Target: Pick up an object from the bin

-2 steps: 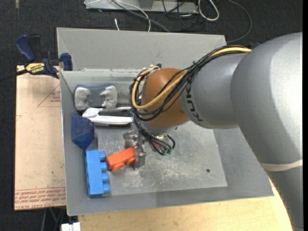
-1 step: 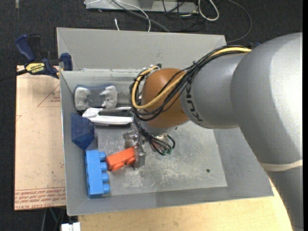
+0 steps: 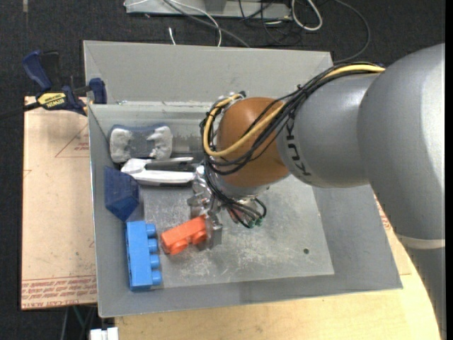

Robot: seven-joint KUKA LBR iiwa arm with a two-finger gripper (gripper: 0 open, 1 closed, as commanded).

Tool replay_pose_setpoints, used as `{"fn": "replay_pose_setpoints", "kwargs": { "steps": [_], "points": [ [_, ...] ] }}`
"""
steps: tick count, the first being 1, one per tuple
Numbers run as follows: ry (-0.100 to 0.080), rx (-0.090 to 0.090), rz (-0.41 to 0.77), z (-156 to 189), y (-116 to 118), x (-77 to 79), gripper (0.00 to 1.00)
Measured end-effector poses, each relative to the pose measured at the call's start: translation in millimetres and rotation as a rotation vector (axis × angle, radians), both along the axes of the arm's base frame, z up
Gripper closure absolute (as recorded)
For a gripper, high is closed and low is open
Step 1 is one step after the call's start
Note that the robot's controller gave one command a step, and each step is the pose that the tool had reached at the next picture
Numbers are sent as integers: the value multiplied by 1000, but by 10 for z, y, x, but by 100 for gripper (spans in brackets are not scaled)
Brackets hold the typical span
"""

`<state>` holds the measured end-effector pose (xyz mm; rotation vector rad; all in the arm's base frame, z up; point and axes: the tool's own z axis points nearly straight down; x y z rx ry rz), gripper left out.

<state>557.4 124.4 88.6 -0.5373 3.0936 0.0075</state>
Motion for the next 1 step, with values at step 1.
{"fn": "replay_pose_setpoints", "kwargs": {
  "steps": [1],
  "points": [
    [-9,0,0,226,-81,110,100]
  ]
}}
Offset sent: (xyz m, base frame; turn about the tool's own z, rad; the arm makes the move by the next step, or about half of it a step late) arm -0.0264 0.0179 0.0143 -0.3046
